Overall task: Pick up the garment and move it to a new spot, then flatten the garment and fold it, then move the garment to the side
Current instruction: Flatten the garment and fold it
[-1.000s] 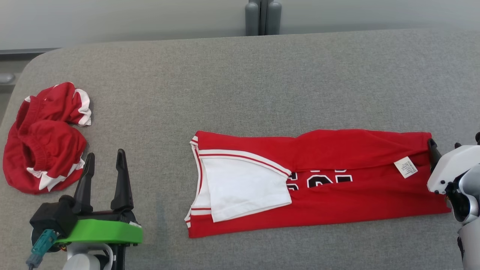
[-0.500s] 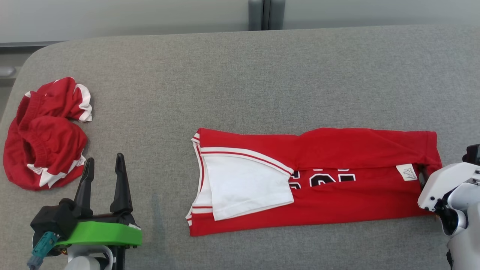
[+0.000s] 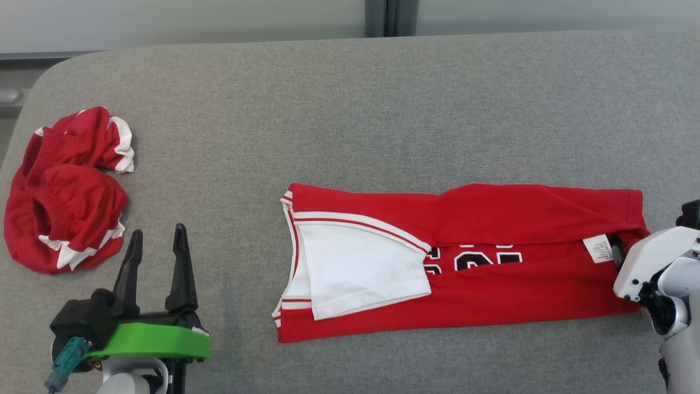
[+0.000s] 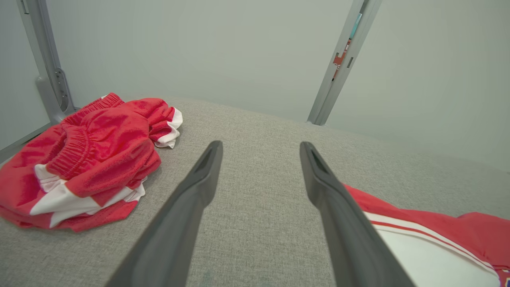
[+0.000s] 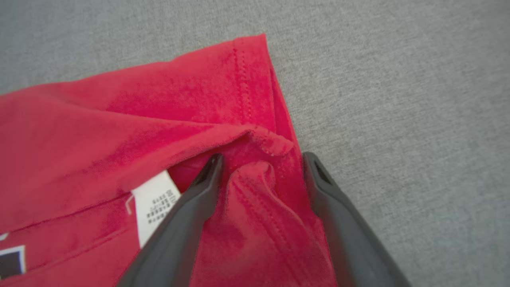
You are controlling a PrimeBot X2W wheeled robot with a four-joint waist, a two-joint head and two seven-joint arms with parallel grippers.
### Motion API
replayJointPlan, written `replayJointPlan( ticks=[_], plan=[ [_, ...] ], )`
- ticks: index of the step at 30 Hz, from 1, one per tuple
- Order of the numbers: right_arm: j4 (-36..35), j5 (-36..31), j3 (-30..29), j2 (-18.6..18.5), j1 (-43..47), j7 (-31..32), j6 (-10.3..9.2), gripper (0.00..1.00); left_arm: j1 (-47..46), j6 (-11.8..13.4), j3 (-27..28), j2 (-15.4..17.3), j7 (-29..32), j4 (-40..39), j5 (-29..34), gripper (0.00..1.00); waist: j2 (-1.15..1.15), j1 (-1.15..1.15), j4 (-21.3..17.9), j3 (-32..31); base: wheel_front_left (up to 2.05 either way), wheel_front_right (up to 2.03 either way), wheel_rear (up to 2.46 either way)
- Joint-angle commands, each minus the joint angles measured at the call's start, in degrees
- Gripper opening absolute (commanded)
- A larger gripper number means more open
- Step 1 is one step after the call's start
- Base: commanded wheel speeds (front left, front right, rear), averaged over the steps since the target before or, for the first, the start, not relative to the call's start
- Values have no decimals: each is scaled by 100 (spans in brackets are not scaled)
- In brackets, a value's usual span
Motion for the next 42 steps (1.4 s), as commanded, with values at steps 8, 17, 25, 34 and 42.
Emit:
replayJointPlan(
  ticks=[8,17,25,34,42],
  plan=[
    [-696,-20,-96,1,482,420,-9,100,112,-37,133,13,0,1,27,100,0,0,-102,-84,0,0,0],
    [-1318,-160,-115,21,651,591,-9,100,172,-39,57,15,0,17,70,100,0,0,-139,-192,0,0,0],
    [-1806,-286,-374,202,411,684,-8,100,197,-44,99,63,0,-42,56,100,0,0,-212,-155,0,0,0],
    [-836,-546,-492,262,42,535,-9,100,-24,-48,15,98,0,-54,12,100,0,0,5,100,0,0,0],
    [-130,-446,-440,249,-12,583,-9,100,-47,-48,96,113,0,-88,-16,100,0,0,33,209,0,0,0]
  ],
)
